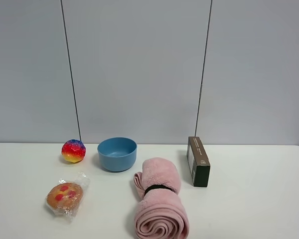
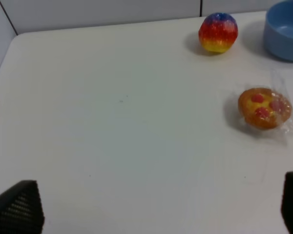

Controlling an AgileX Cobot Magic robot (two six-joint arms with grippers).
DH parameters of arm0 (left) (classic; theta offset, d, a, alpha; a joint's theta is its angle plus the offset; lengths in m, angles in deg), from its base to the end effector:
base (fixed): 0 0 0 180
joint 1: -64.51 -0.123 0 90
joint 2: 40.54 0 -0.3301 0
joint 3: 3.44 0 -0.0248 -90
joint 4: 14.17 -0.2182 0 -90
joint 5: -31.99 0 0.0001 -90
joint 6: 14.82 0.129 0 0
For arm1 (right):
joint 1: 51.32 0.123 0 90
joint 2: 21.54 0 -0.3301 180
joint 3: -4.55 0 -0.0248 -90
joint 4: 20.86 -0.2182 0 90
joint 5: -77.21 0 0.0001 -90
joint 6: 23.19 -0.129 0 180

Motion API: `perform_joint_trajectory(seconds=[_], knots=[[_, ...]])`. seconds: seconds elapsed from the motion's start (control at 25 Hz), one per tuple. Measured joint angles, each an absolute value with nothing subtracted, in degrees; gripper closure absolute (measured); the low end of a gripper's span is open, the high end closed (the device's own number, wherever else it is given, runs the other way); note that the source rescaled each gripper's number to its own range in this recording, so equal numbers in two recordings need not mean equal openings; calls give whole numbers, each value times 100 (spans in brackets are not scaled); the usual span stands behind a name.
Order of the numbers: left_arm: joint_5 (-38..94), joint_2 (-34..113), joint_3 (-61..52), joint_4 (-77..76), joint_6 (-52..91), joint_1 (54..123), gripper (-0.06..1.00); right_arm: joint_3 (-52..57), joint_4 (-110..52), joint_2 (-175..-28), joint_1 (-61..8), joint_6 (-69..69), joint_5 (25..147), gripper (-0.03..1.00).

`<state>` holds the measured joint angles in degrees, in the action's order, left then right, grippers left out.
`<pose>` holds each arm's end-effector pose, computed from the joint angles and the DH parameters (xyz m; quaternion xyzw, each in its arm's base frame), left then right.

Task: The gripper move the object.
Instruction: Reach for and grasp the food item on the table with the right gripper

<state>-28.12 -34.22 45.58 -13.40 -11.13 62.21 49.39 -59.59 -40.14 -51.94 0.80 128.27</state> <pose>-0.0462 -0.0034 0.2483 0.0105 0.8454 0.0212 0.5336 -0.0206 0.0630 0.3142 -0.1257 0.7843 0.2133 0.5689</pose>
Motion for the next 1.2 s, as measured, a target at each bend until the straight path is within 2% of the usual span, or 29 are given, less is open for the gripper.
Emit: perform_joint_trajectory(seconds=[0.2,0.48,0.72,0.92,1.2], knots=[[-2812,-3422,4558,-1340,-1113,6221,-6,3957,-7344,-5586,-5194,1582,12681,-3],[-2812,-3422,4558,-1340,-1113,6221,-6,1869,-8096,-8055,-4929,2171,12916,-3],[-2812,-3422,4558,-1340,-1113,6221,-6,176,-7278,-10016,-3498,1835,12741,-3],[-2812,-3422,4558,-1340,-1113,6221,-6,-1177,-5711,-11579,-2228,473,12700,-3],[-2812,-3422,4558,-1340,-1113,6221,-6,-3535,-3761,-13914,-912,-1177,13670,-3]])
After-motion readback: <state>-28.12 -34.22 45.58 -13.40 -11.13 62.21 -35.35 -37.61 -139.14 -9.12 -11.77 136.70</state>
